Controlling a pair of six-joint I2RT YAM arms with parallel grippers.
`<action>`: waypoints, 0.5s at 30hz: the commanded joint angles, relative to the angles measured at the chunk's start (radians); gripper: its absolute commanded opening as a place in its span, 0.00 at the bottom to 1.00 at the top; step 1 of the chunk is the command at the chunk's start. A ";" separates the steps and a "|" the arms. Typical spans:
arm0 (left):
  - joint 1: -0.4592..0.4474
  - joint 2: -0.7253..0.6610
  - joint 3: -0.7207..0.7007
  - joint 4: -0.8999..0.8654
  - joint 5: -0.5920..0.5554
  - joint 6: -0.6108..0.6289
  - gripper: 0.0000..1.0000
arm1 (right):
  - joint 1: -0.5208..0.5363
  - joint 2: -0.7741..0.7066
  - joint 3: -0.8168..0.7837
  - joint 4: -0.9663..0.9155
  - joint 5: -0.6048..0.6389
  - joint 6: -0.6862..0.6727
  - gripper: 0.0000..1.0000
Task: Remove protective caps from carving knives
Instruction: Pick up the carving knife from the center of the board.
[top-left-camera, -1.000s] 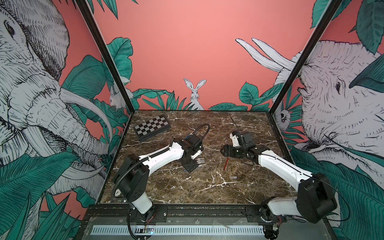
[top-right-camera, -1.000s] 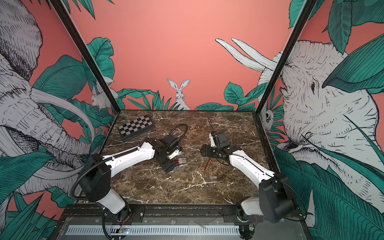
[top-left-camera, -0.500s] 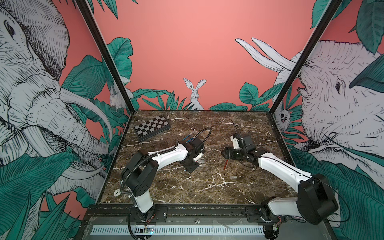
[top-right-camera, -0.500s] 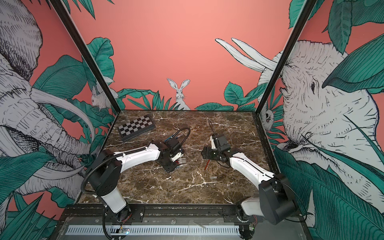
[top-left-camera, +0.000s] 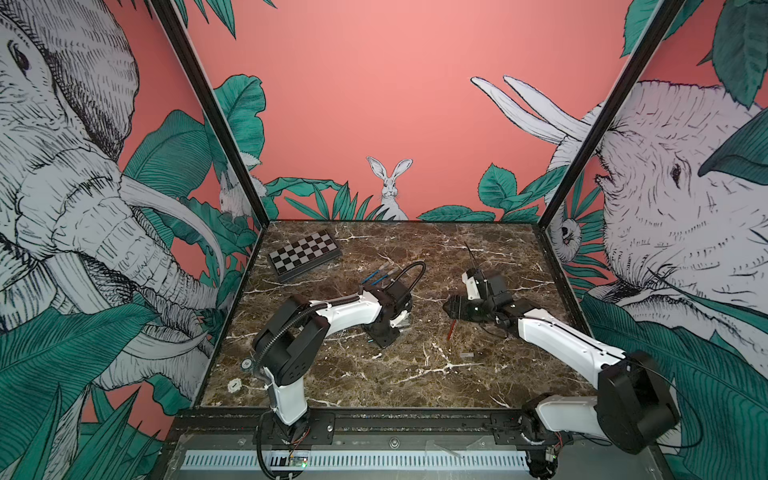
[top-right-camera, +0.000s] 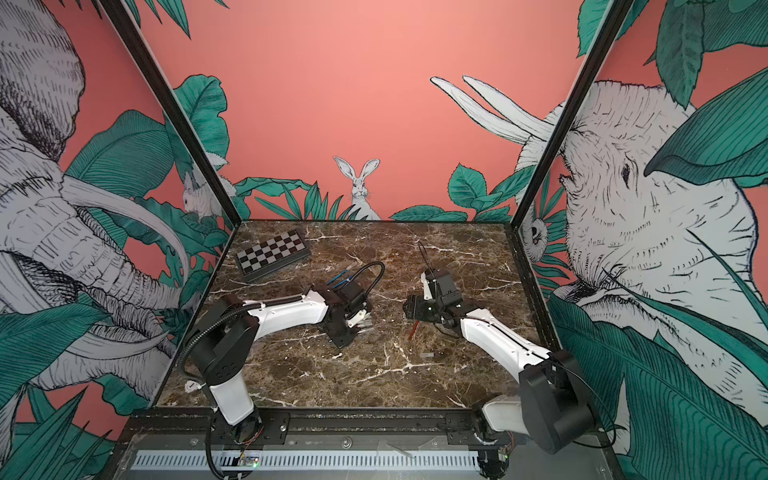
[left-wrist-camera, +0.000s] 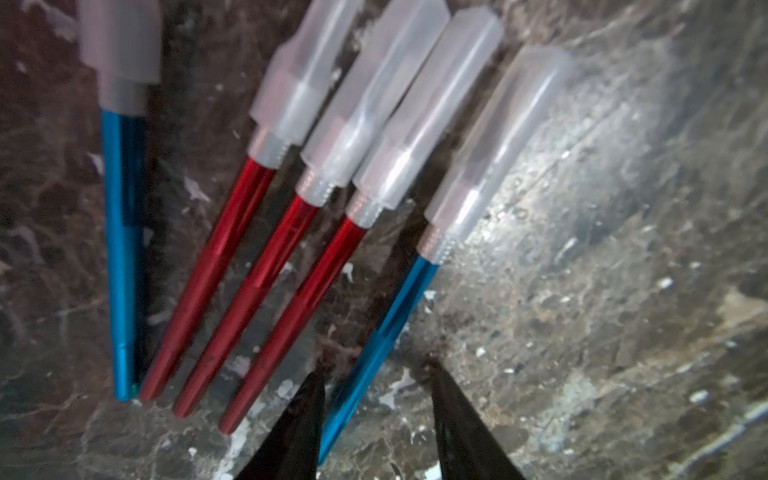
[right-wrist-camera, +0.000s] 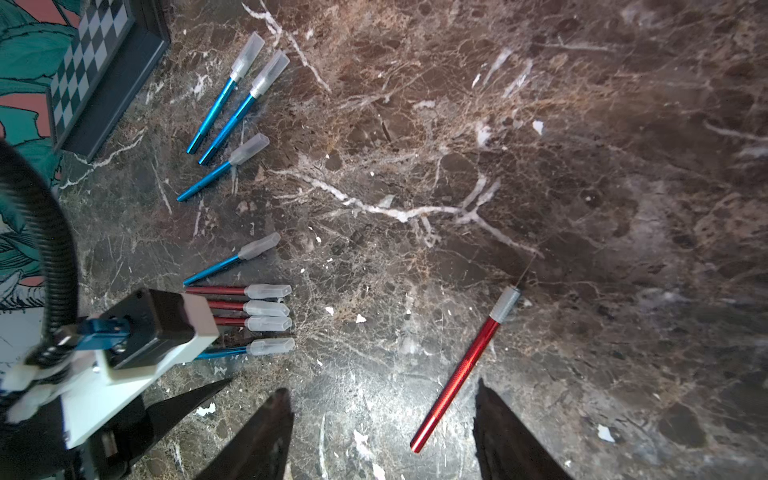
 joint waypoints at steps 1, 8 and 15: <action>-0.003 -0.005 -0.014 0.011 -0.008 -0.008 0.45 | 0.005 -0.018 -0.012 0.024 0.007 0.004 0.67; -0.002 0.008 -0.005 0.011 -0.011 -0.009 0.44 | 0.004 -0.013 -0.016 0.036 0.002 0.011 0.67; -0.003 0.035 0.019 -0.001 -0.022 -0.004 0.37 | 0.004 -0.012 -0.016 0.034 0.002 0.010 0.66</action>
